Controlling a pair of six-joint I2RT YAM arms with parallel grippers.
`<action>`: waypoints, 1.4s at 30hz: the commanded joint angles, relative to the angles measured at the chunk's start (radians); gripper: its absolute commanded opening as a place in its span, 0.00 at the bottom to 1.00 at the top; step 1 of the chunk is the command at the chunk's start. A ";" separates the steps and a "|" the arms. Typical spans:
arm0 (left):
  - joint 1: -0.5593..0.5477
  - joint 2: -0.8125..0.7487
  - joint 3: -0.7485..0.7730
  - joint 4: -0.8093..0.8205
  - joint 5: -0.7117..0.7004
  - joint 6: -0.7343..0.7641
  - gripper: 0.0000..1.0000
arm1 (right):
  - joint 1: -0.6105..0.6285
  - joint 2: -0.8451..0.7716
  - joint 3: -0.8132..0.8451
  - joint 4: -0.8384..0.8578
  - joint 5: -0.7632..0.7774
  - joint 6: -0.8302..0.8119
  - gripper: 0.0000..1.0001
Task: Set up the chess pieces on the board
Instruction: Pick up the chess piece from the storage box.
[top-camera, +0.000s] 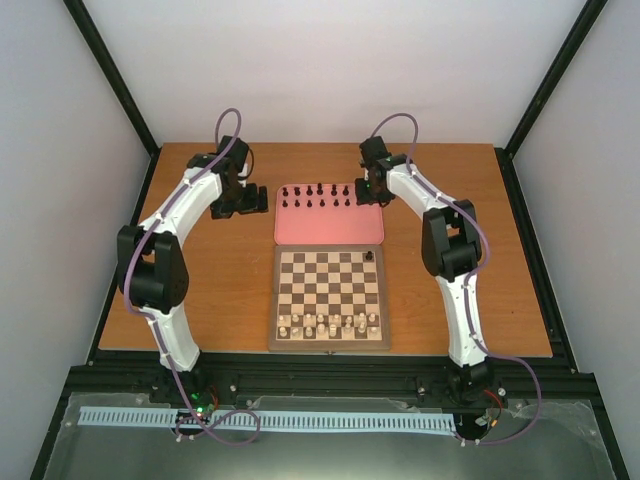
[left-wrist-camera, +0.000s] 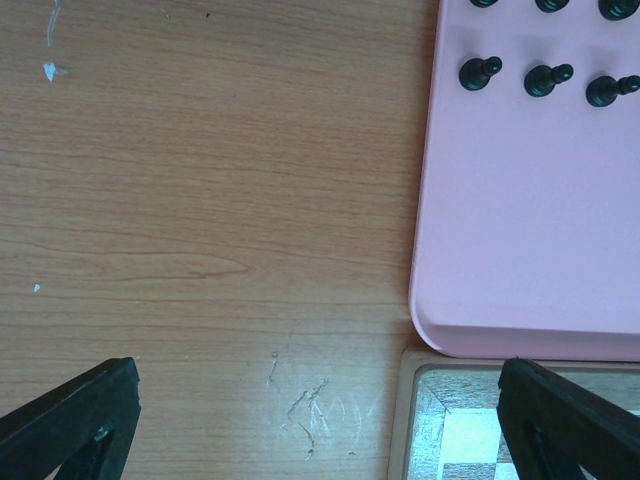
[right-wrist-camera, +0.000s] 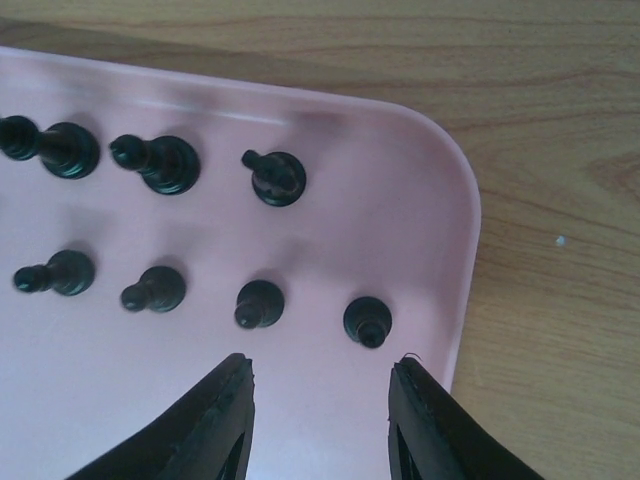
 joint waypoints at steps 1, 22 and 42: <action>-0.001 0.018 0.042 -0.008 0.000 0.009 1.00 | -0.016 0.038 0.058 0.000 0.025 -0.003 0.38; -0.001 0.070 0.085 -0.025 0.001 0.009 1.00 | -0.042 0.145 0.189 -0.038 0.018 -0.012 0.32; -0.001 0.111 0.115 -0.033 0.015 0.005 1.00 | -0.049 0.201 0.238 -0.069 -0.002 -0.022 0.29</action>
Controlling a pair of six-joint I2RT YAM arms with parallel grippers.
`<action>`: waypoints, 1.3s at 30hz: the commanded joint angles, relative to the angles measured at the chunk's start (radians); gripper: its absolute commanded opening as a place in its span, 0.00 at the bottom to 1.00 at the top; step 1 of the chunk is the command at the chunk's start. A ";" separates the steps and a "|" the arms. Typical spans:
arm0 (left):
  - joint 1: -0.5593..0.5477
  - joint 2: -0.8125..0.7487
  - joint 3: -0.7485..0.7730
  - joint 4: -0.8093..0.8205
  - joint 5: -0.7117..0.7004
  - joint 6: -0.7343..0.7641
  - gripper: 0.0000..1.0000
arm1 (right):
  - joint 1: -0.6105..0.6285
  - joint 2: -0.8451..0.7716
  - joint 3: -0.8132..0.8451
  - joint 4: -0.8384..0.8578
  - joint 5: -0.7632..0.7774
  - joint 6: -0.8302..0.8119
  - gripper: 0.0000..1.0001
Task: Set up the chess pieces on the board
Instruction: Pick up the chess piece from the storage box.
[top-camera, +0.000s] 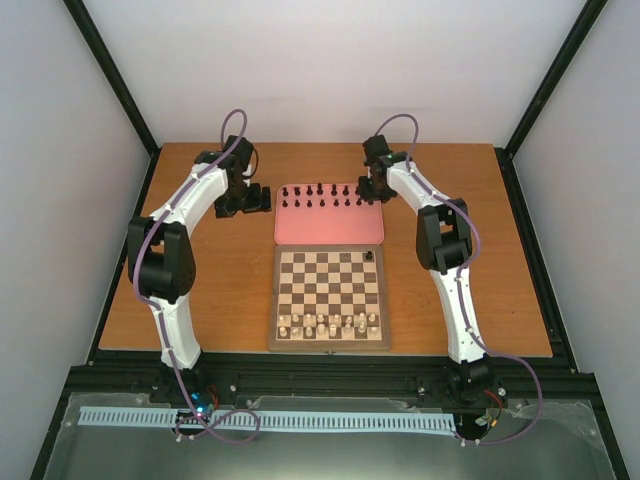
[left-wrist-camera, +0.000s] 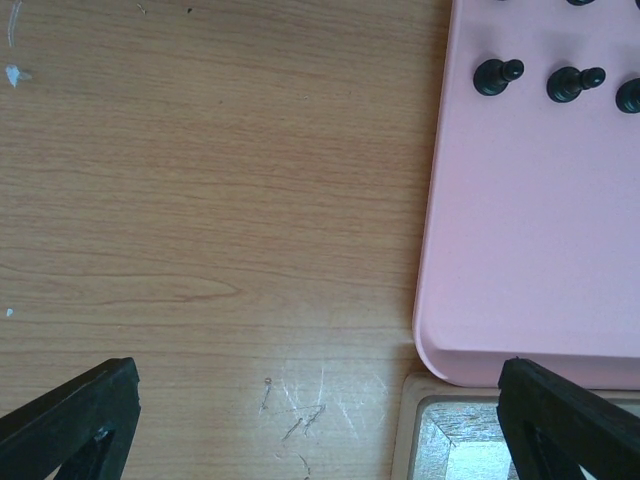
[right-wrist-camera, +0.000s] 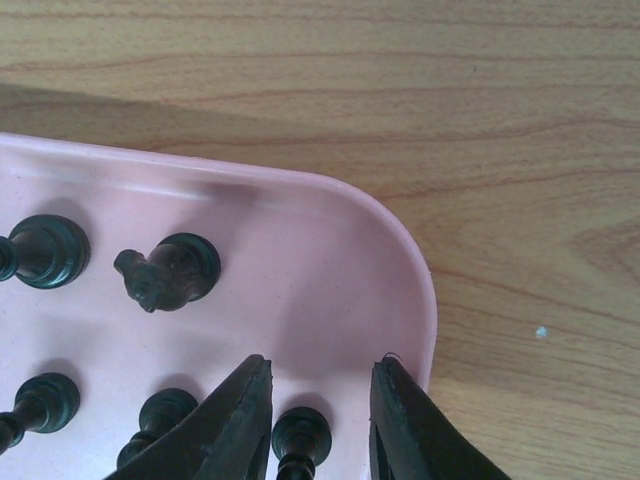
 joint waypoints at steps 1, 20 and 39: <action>-0.001 0.013 0.048 -0.015 0.012 0.006 1.00 | -0.009 0.026 0.038 -0.016 -0.005 -0.006 0.27; 0.000 0.004 0.032 -0.011 0.013 0.003 1.00 | -0.011 0.036 0.042 -0.035 -0.028 0.000 0.11; -0.001 -0.027 0.025 -0.005 0.017 0.001 1.00 | 0.006 -0.216 -0.041 -0.038 -0.052 0.000 0.07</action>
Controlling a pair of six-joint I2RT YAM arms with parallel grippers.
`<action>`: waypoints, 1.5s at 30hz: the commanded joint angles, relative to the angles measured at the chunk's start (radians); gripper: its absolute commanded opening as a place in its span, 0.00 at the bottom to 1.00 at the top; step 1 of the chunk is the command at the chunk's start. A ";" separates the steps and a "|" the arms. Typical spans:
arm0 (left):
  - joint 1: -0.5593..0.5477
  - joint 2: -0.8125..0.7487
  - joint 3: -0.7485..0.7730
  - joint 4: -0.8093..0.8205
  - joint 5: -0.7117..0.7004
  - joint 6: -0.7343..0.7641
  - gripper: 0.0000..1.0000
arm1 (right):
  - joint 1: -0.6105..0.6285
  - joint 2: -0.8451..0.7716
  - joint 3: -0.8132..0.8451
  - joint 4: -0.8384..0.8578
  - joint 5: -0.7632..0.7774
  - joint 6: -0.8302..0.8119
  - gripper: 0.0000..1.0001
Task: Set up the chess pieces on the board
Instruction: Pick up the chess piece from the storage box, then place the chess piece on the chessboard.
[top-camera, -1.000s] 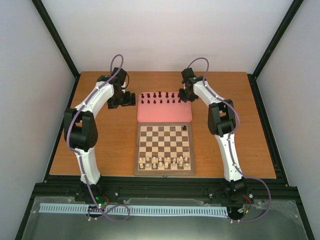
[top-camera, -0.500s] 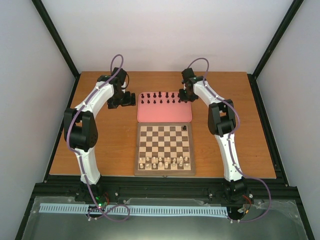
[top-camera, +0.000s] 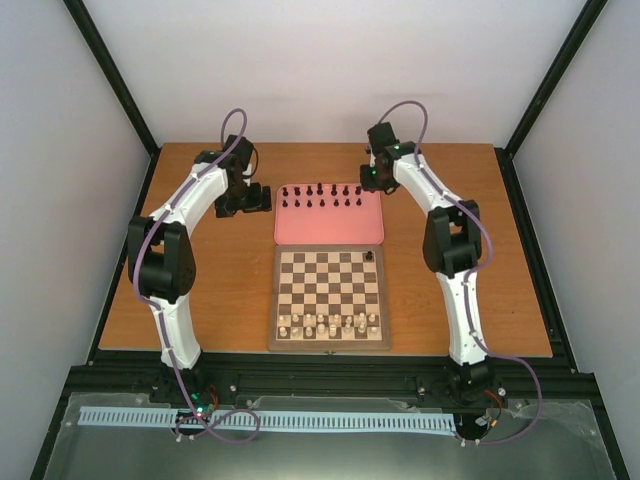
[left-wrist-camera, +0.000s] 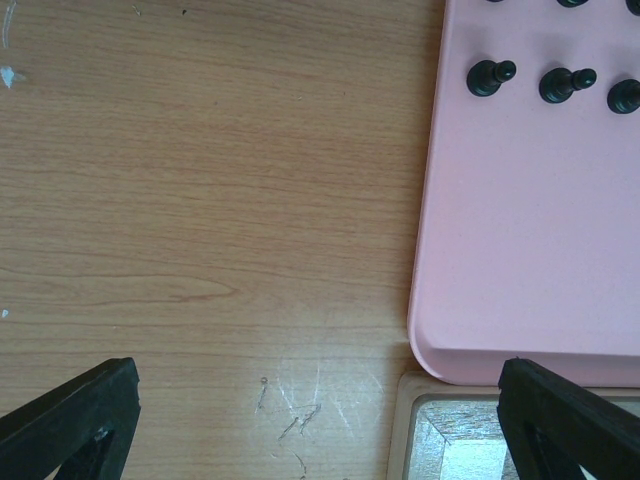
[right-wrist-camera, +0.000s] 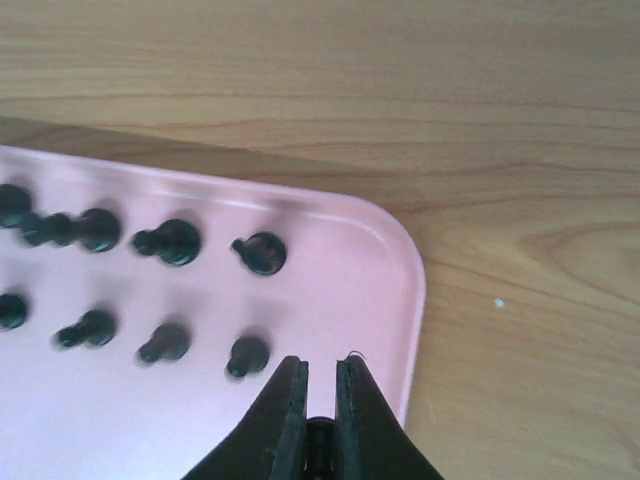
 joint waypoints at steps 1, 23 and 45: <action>-0.001 -0.032 0.017 0.000 0.010 0.002 1.00 | 0.014 -0.183 -0.097 0.004 -0.005 0.000 0.07; -0.001 -0.089 -0.036 0.031 0.019 -0.004 1.00 | 0.212 -0.839 -1.060 0.219 -0.044 0.110 0.07; -0.001 -0.120 -0.081 0.046 -0.006 0.003 1.00 | 0.239 -0.774 -1.151 0.341 -0.077 0.111 0.07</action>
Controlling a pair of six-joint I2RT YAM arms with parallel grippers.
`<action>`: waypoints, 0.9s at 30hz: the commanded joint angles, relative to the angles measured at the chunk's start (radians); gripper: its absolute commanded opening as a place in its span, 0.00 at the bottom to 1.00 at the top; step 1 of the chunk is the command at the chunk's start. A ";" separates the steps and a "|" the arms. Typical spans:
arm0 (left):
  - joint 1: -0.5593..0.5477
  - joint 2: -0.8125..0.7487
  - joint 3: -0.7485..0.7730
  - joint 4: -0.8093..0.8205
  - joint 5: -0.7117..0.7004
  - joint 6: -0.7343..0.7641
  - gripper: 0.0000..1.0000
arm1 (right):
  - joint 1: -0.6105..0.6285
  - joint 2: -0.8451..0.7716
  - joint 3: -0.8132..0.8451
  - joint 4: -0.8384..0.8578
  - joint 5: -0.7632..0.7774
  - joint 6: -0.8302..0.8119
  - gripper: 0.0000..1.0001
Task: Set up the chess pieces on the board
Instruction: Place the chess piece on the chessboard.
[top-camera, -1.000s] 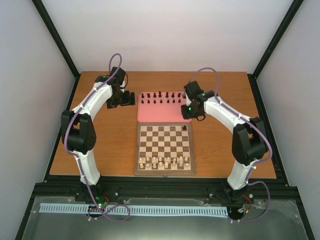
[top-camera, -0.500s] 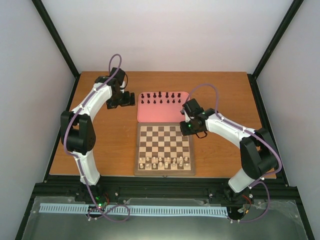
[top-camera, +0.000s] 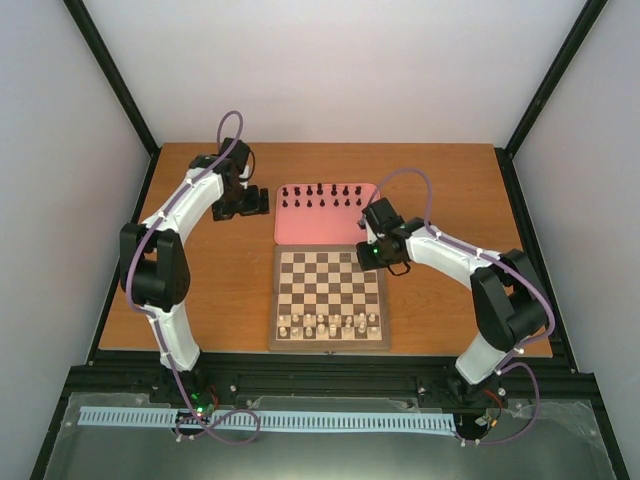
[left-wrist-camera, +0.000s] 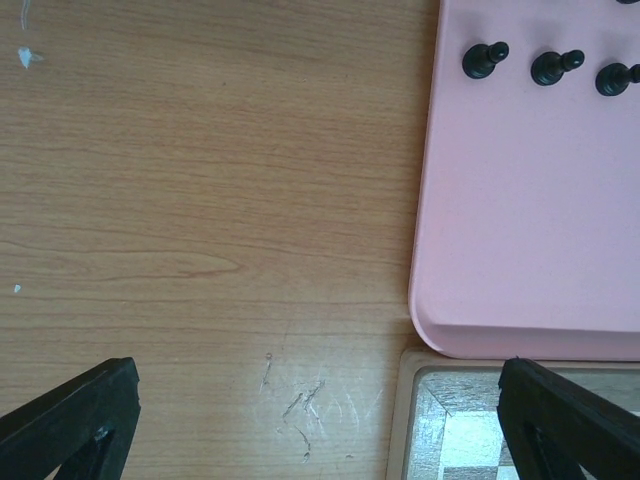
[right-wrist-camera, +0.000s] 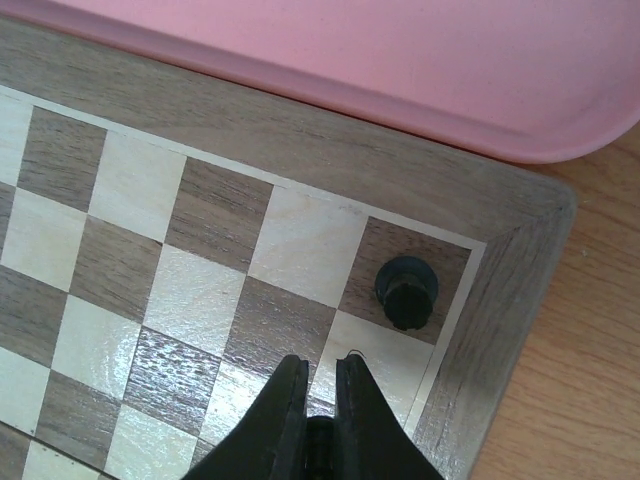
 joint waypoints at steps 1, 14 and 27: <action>-0.001 -0.045 -0.001 0.017 -0.007 0.003 1.00 | 0.007 0.016 -0.012 0.024 -0.002 0.004 0.07; 0.000 -0.049 -0.010 0.020 -0.010 0.005 1.00 | 0.007 0.035 -0.030 0.027 0.040 0.006 0.09; -0.001 -0.054 -0.013 0.020 -0.018 0.008 1.00 | 0.007 0.057 -0.023 0.058 0.070 0.005 0.10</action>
